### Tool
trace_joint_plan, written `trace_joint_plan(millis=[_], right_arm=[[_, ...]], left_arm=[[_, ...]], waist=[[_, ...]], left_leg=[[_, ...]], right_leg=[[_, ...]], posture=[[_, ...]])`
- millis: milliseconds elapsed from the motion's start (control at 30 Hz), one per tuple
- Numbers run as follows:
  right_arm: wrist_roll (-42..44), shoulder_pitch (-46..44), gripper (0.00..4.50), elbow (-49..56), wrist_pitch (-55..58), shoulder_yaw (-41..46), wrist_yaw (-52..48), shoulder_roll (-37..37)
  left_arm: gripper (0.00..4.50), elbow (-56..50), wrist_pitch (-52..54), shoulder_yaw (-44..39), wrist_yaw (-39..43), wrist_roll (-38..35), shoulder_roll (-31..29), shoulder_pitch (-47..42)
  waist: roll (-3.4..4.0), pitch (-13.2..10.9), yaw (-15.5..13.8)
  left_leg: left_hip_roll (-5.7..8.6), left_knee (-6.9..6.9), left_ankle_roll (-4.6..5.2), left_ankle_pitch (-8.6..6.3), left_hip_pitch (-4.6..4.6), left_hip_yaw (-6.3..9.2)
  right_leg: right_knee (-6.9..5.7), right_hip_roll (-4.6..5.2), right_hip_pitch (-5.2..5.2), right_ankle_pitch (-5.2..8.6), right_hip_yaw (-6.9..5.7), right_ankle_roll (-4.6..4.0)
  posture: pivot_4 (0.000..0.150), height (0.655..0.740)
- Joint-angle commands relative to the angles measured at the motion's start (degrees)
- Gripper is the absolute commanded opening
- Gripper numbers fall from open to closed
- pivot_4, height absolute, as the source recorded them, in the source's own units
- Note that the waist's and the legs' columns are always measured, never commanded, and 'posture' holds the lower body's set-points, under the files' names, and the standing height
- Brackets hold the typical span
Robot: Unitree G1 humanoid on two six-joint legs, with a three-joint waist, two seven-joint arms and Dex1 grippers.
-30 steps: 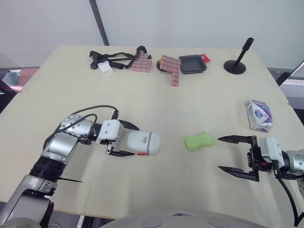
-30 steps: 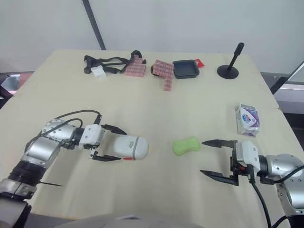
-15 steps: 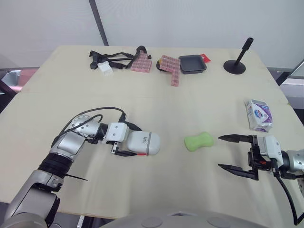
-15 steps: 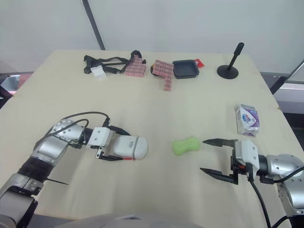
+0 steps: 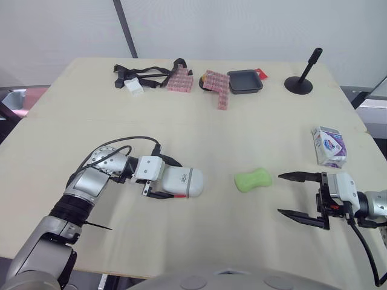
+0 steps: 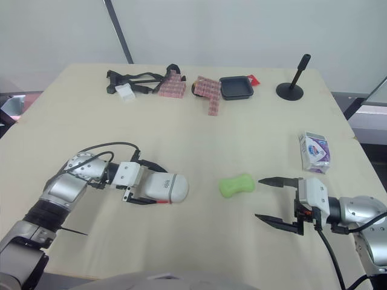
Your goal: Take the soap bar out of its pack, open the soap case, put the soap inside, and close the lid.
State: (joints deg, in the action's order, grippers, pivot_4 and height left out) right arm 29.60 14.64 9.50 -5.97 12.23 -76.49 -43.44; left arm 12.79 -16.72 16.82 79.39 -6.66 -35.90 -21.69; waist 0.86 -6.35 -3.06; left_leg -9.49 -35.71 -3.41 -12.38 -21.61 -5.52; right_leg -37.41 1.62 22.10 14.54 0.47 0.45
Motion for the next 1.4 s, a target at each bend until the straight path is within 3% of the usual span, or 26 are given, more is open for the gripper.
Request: trace_joint_plan(millis=[33,67,500,733,1000,1167,1400], right_arm=[[0.4,0.3,4.5,1.3,0.1,1.3,0.2,-0.9],[0.4,0.4,4.5,1.3,0.2,1.3,0.3,-0.9],[-0.3,0.1,4.5,1.7,3.2,0.8,1.6,-2.1],[18.3,-8.4,4.5,13.9,41.8,1.5,14.0,-12.7],[41.9,-25.6,4.5,16.1,68.9,-0.4,34.0,-12.5],[53.1,-33.0,4.5,11.8,75.8,-2.6,47.5,-8.2],[60.8,-38.0,4.5,10.2,77.6,-5.1,58.7,-5.2]], left_arm=[[3.69,0.0,-0.1,-0.2,0.5,-1.0,0.0,-0.8],[3.48,0.0,-0.1,-0.3,0.5,-1.0,0.0,-0.8],[3.47,1.5,-3.6,-0.8,-1.2,0.1,0.3,-1.3],[3.47,-1.1,-10.2,-4.0,-6.3,-2.8,2.8,-1.6],[3.47,-5.7,-16.9,-5.0,-16.1,0.2,7.6,-1.5],[3.47,-7.7,-18.4,-3.6,-22.7,4.7,11.2,-0.7],[3.47,-9.5,-16.7,-2.4,-28.4,7.8,13.5,0.4]], waist=[[0.0,0.0,0.0],[0.0,0.0,0.0],[0.0,0.0,0.0],[0.02,0.0,-0.2],[0.01,0.0,-1.6],[-0.01,0.0,-1.7],[-0.01,0.0,-1.6]], left_leg=[[0.0,0.0,0.0,0.0,0.0,0.0],[0.0,0.0,0.0,0.0,0.0,0.0],[0.0,0.0,0.0,0.0,0.0,0.0],[-0.02,-0.02,0.01,0.02,0.1,0.02],[-0.02,-0.02,-0.01,0.02,0.04,0.02],[0.0,-0.03,-0.12,0.06,-0.02,0.01],[-0.01,-0.01,-0.5,0.21,-0.03,-0.01]], right_leg=[[0.0,0.0,0.0,0.0,0.0,0.0],[0.0,0.01,0.0,0.0,0.0,0.0],[0.0,0.01,0.0,0.0,0.0,0.0],[-0.05,-0.03,-0.07,-0.01,0.02,0.01],[-0.01,-0.04,-0.05,-0.01,0.01,0.01],[0.03,-0.03,-0.04,-0.02,0.03,0.04],[0.02,-0.09,-0.03,-0.16,0.05,0.28]], posture=[[0.15,0.74],[0.15,0.74],[0.15,0.74],[0.15,0.74],[0.15,0.74],[0.15,0.74],[0.15,0.74]])
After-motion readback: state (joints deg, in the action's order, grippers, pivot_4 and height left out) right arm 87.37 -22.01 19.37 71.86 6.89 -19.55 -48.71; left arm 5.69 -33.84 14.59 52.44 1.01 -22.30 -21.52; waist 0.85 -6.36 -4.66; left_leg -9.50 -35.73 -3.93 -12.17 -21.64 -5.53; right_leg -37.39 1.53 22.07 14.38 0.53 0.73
